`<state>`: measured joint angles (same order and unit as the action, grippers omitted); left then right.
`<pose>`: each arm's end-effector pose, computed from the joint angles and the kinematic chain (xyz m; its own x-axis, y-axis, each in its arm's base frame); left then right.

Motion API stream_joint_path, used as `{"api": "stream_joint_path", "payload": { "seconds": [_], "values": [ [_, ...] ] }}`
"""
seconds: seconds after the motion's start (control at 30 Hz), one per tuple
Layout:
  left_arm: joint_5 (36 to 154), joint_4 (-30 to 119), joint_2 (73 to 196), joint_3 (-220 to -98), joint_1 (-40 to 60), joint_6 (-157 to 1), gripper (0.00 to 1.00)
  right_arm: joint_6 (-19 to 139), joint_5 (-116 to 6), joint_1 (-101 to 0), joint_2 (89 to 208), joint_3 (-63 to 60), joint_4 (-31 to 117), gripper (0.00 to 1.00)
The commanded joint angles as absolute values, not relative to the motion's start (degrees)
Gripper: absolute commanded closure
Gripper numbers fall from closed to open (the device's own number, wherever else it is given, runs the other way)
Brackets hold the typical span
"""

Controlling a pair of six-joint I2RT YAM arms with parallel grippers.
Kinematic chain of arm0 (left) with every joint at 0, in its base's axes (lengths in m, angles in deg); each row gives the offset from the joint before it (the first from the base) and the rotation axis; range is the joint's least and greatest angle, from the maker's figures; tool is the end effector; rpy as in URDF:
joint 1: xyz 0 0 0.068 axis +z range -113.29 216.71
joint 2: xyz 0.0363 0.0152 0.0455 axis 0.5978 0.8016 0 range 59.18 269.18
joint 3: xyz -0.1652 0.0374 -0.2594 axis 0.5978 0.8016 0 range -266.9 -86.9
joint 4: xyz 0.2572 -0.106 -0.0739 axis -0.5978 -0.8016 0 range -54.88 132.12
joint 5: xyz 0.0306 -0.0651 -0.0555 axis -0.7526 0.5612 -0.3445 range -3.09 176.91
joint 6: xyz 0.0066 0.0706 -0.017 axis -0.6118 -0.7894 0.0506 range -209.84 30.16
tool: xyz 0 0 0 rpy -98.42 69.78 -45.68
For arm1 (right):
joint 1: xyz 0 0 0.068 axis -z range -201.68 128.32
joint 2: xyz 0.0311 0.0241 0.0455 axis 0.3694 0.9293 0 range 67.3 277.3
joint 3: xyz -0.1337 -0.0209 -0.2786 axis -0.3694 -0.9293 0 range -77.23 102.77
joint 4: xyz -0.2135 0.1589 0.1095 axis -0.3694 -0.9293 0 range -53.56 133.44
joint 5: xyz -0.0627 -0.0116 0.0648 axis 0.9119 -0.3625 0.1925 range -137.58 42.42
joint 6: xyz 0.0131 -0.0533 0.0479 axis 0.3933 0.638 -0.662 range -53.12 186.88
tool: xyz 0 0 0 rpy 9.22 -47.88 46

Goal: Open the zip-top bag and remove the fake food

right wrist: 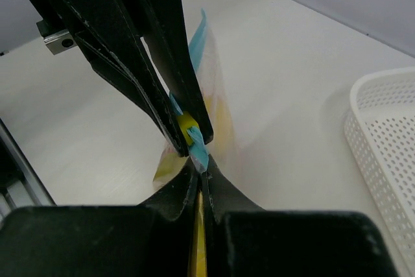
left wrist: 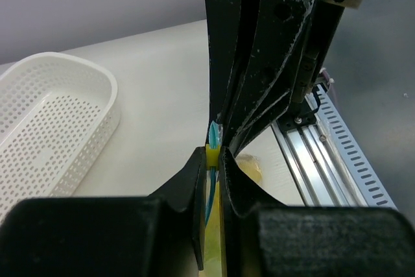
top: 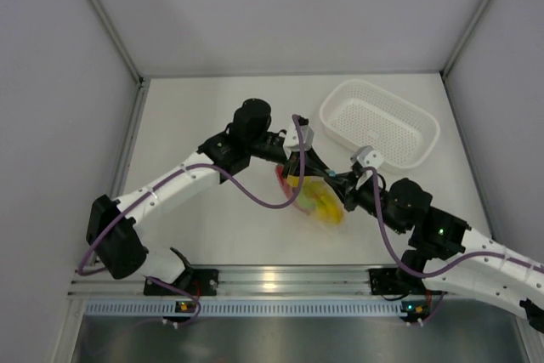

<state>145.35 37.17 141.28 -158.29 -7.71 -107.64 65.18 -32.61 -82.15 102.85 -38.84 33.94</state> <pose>0.2207 -0.2886 0.3923 0.1074 0.1187 -0.9871 0.9657 -0.2486 0.0752 0.1002 0.1450 0.3472 -0.0782 -0.0801 -0.9937 -0.7122 0.7020 -0.0005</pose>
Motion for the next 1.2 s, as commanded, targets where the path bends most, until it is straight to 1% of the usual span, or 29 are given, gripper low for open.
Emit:
{"api": "stream_joint_path", "payload": {
  "seconds": [0.0, 0.2, 0.3, 0.33, 0.4, 0.43, 0.53, 0.6, 0.67, 0.8, 0.87, 0.9, 0.93, 1.17],
  "values": [
    [145.44, 35.09, 141.79, -159.67, -6.18, -110.84, 1.00, 62.83, -29.74, -82.24, 98.95, -39.35, 42.47, 1.00],
    [146.33, 35.18, 141.97, -158.71, -3.72, -110.67, 1.00, 63.62, -28.77, -82.24, 98.68, -39.00, 40.28, 1.00],
    [147.98, 35.09, 142.32, -159.32, -3.36, -109.97, 1.00, 64.06, -30.34, -82.24, 98.15, -39.09, 39.92, 1.00],
    [149.30, 35.09, 142.58, -159.67, -3.36, -109.44, 1.00, 64.06, -30.78, -82.32, 98.24, -39.18, 39.92, 0.89],
    [150.98, 35.09, 142.85, -160.63, -3.36, -108.74, 1.00, 64.59, -30.70, -82.32, 99.55, -38.22, 39.31, 0.86],
    [151.33, 35.09, 143.11, -160.81, -3.36, -108.65, 1.00, 64.77, -31.40, -82.24, 100.08, -37.08, 38.53, 0.78],
    [152.56, 35.18, 143.37, -161.43, -3.36, -108.21, 1.00, 65.30, -33.60, -82.24, 103.15, -34.88, 36.77, 0.70],
    [152.92, 35.09, 143.20, -161.43, -3.36, -108.03, 1.00, 66.08, -35.43, -82.24, 105.43, -32.77, 35.01, 0.67],
    [153.62, 35.09, 142.76, -161.26, -3.45, -107.85, 1.00, 66.44, -35.71, -82.24, 106.76, -31.19, 34.48, 0.68],
    [154.41, 35.09, 142.06, -161.08, -3.36, -108.03, 1.00, 69.51, -35.97, -82.15, 109.40, -29.34, 32.63, 0.72],
    [153.97, 34.92, 141.71, -160.99, -3.36, -108.03, 1.00, 69.95, -36.50, -82.15, 109.75, -28.72, 31.84, 0.75],
    [153.62, 34.74, 141.53, -160.99, -3.36, -108.38, 1.00, 70.04, -37.11, -82.15, 109.75, -28.63, 31.58, 0.81],
    [153.45, 34.48, 141.44, -160.99, -3.36, -108.73, 1.00, 70.13, -37.46, -82.15, 109.49, -28.63, 31.05, 0.82],
    [153.09, 32.11, 141.44, -161.61, -3.36, -110.31, 1.00, 70.92, -39.14, -82.15, 107.03, -30.04, 28.33, 0.81]
  ]
}}
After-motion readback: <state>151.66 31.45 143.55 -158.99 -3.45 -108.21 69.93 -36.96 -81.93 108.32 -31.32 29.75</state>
